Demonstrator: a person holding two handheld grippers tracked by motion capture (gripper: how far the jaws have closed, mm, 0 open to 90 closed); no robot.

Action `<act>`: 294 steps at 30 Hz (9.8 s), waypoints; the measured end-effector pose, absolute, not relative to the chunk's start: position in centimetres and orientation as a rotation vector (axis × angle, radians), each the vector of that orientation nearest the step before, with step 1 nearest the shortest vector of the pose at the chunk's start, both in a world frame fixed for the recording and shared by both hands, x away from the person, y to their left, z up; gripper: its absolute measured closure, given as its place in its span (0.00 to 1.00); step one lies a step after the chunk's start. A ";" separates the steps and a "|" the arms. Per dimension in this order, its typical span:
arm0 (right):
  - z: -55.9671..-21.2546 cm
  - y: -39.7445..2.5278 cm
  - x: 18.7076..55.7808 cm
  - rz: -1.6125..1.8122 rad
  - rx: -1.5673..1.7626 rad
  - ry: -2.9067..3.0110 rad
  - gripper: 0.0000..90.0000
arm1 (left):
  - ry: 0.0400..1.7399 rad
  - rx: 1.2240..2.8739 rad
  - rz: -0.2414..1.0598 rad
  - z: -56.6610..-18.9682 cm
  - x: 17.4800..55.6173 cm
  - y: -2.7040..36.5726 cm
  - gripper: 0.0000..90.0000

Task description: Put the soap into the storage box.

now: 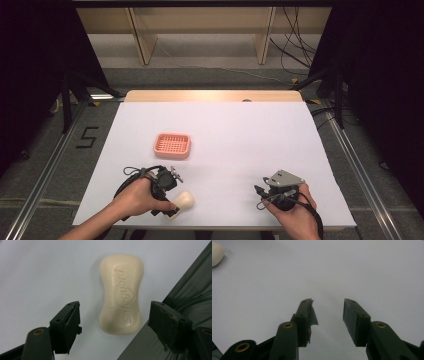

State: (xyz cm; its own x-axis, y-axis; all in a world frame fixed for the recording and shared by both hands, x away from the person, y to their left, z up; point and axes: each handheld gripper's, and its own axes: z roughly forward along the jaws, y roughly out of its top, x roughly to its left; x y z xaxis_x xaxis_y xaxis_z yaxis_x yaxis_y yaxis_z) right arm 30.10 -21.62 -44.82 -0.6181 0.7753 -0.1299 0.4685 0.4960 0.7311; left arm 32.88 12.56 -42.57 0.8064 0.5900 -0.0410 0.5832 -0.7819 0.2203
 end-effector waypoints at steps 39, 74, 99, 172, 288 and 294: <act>-44.8 -21.4 29.9 0.928 1.048 2.309 0.66 | 0.919 2.891 0.014 -45.3 34.1 10.2 0.34; -44.9 -21.4 30.1 0.926 1.019 2.318 0.66 | 0.858 2.927 0.011 -46.0 33.8 10.0 0.52; -44.9 -21.5 30.1 0.927 1.011 2.316 0.65 | 0.737 2.948 0.009 -45.6 34.2 10.5 0.53; -44.9 -21.4 30.0 0.938 1.025 2.302 0.64 | 0.724 2.909 0.069 -44.0 34.6 11.4 0.55; -44.6 -22.5 29.1 0.975 1.057 2.184 0.60 | 0.604 2.930 0.219 -40.8 38.4 16.9 0.55; -44.6 -22.5 29.1 0.980 1.066 2.178 0.59 | 0.586 2.938 0.234 -40.7 38.8 17.0 0.55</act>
State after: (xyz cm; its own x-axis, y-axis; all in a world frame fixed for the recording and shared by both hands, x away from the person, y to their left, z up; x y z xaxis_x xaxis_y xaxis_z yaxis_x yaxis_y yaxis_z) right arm 29.08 -22.48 -44.55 -0.5550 0.8210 -0.1339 0.4444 0.4287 0.7866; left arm 38.82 16.99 -40.74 0.9123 0.3901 0.1248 0.3689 -0.9150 0.1633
